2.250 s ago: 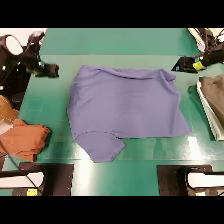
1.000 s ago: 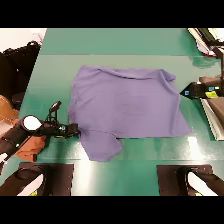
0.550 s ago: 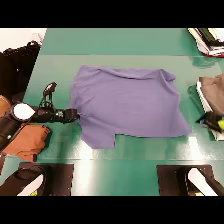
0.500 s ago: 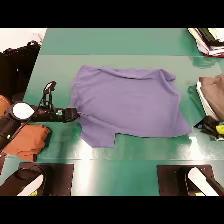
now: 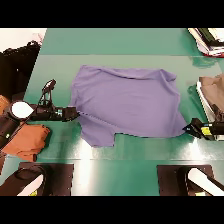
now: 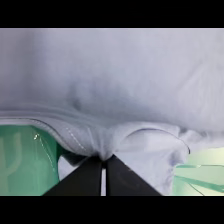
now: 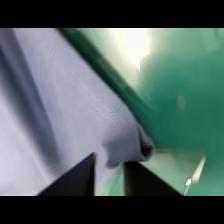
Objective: Fold the shirts.
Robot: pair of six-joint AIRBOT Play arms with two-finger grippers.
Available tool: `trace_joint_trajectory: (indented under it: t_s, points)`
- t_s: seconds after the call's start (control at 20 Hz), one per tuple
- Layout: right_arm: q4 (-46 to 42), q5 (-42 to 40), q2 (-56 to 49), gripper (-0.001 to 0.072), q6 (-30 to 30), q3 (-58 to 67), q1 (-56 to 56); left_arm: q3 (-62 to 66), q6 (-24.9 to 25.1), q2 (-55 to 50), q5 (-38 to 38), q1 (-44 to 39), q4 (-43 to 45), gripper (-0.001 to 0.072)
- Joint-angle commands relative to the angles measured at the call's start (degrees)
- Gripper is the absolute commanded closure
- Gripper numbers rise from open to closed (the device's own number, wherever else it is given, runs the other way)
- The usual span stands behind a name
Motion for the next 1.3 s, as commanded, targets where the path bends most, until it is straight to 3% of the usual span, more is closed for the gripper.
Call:
trace_joint_trajectory:
  t_s: [0.0, 0.05, 0.3, 0.6, 0.9, 1.1, 1.25]
  points:
    - [0.26, -6.45, 1.33, 0.0609, -0.09, -0.35, 3.63, 0.07, 0.00, 0.07, -0.22, -0.02, 0.00, 0.0685]
    - [0.26, -7.80, 3.06, 0.0684, -0.11, -0.35, 4.57, 0.46, 0.00, 0.07, -0.57, -0.02, 0.07, 0.0686]
    - [0.26, -8.72, 12.59, 0.0695, -0.11, 6.34, 8.61, 12.44, -0.02, 0.09, -5.95, -0.02, 5.01, 0.0686]
    - [0.13, -7.74, 20.15, 0.0695, -0.09, 34.62, 14.14, 48.50, 0.00, 0.09, -13.70, -0.02, 11.85, 0.0686]
    - [-4.81, -3.52, 22.71, 0.0695, -0.09, 62.23, 14.60, 84.15, -0.07, 0.09, -14.95, -0.02, 12.50, 0.0686]
    - [-12.92, 2.67, 21.35, 0.0696, -0.07, 76.08, 14.60, 93.46, -0.66, 0.09, -12.59, -0.02, 11.08, 0.0687]
    - [-13.70, 8.63, 16.59, 0.0696, 0.15, 84.41, 14.60, 90.09, -0.63, 0.07, -12.35, -0.02, 11.02, 0.0687]
